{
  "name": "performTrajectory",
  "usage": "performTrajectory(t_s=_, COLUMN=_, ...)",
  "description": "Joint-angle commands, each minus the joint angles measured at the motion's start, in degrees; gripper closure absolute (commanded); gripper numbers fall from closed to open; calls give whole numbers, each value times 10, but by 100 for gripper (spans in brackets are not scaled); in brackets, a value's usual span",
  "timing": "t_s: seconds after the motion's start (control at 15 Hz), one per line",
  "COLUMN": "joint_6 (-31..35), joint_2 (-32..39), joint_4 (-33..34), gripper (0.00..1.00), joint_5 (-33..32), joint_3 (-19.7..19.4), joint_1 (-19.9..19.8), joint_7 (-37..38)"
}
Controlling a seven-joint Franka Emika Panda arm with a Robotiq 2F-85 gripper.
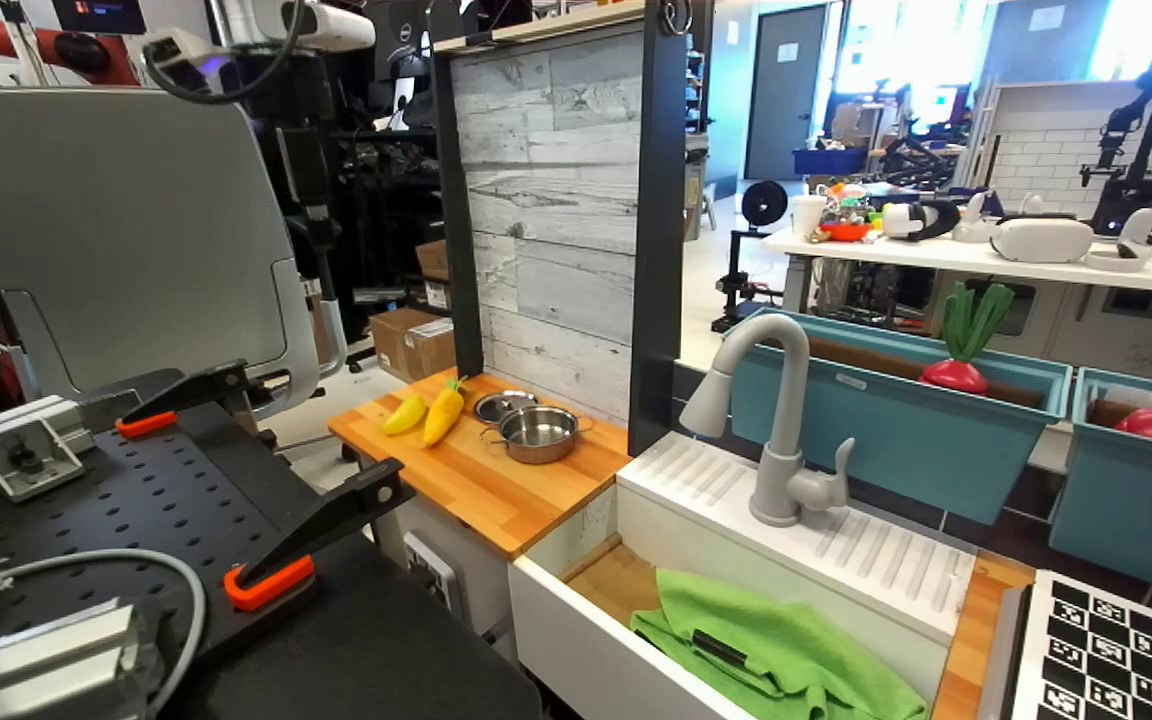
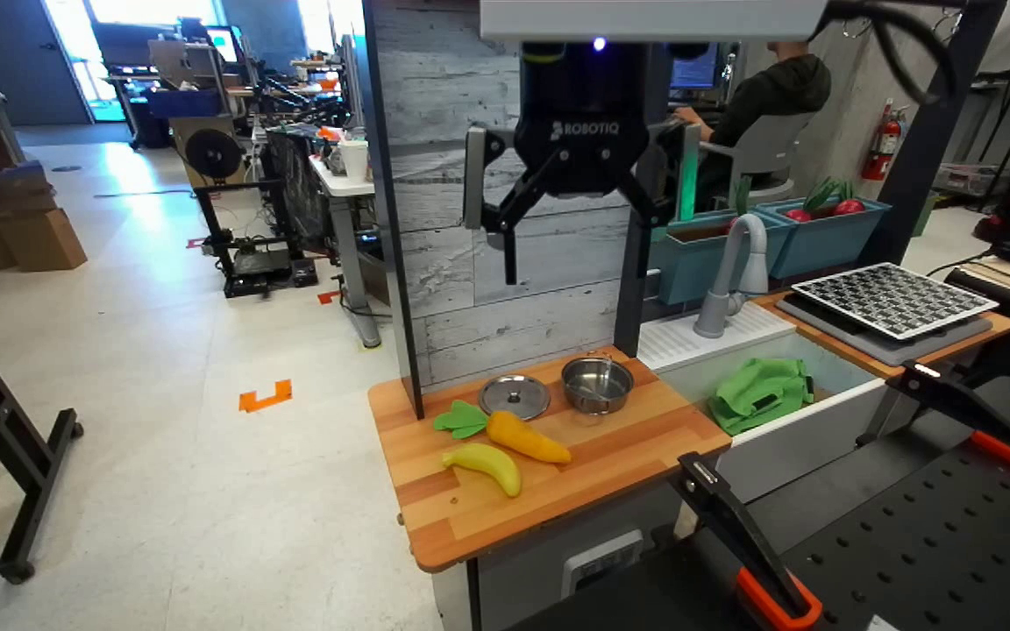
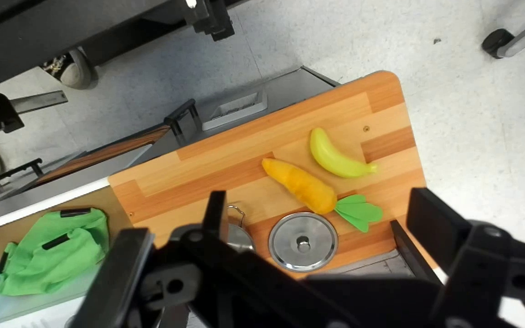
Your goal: Move the banana plush toy
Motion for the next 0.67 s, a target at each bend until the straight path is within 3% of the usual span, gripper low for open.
performTrajectory(t_s=0.0, joint_6=35, joint_2=77, joint_4=50, gripper=0, joint_5=-30, joint_3=-45, joint_1=42, joint_7=31)
performTrajectory(t_s=0.6, joint_6=63, joint_2=253, joint_4=170, gripper=0, joint_5=-7, joint_3=-111, joint_1=111, joint_7=21)
